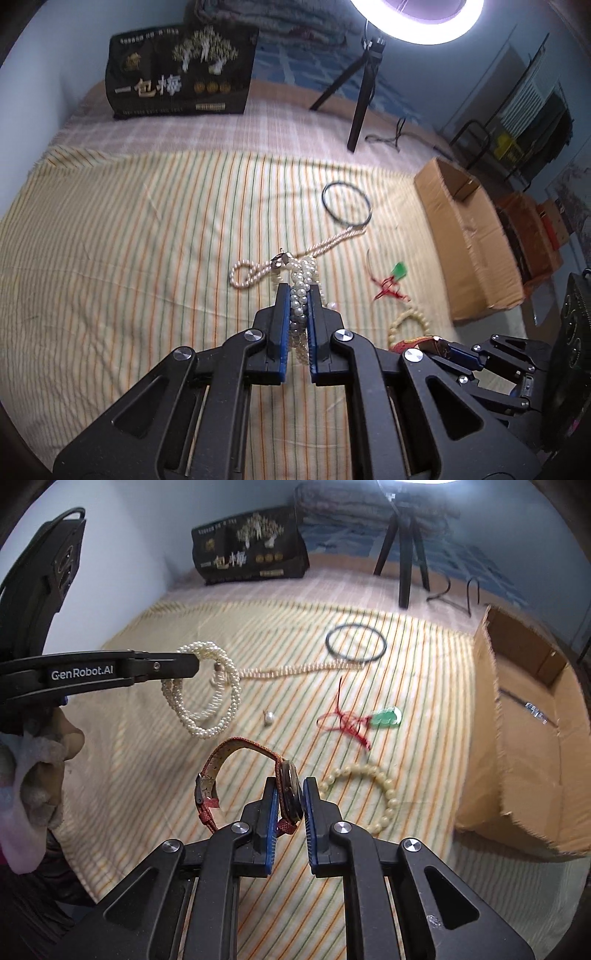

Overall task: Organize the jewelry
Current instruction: 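Lift and carry the watch with the right gripper while the left gripper carries the pearls to the box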

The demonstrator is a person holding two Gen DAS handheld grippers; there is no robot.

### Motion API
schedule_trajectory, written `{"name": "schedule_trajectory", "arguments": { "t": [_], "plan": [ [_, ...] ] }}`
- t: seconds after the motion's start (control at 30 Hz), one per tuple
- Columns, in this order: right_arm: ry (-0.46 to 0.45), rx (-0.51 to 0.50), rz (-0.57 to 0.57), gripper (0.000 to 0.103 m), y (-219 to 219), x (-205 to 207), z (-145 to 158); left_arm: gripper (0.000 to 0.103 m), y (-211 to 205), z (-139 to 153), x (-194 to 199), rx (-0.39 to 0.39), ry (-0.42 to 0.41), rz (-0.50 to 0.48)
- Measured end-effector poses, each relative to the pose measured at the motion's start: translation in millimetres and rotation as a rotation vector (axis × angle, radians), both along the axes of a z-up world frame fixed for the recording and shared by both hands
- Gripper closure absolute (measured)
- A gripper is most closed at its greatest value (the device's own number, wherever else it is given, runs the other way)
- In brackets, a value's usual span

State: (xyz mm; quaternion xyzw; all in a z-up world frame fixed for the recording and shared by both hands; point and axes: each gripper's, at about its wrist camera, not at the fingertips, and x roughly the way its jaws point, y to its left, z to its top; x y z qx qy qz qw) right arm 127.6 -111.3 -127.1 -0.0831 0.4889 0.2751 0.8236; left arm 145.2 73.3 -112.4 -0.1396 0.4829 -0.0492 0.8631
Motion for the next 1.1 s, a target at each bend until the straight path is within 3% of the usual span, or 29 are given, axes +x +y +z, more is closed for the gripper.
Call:
{"name": "schedule_trajectory", "arguments": {
  "t": [0.27,0.53,1.1],
  "plan": [
    [-0.062,0.023,-0.022,0.092,-15,0,24,0.097,4,40,-12,-0.041,-0.094,0.006],
    [-0.117,0.027,-0.061,0.092,-41,-4,44,0.097,-19,66,-15,-0.051,-0.153,-0.033],
    [-0.186,0.029,-0.297,0.092,-145,21,77,0.097,-108,78,2,-0.088,-0.189,-0.166]
  ]
}}
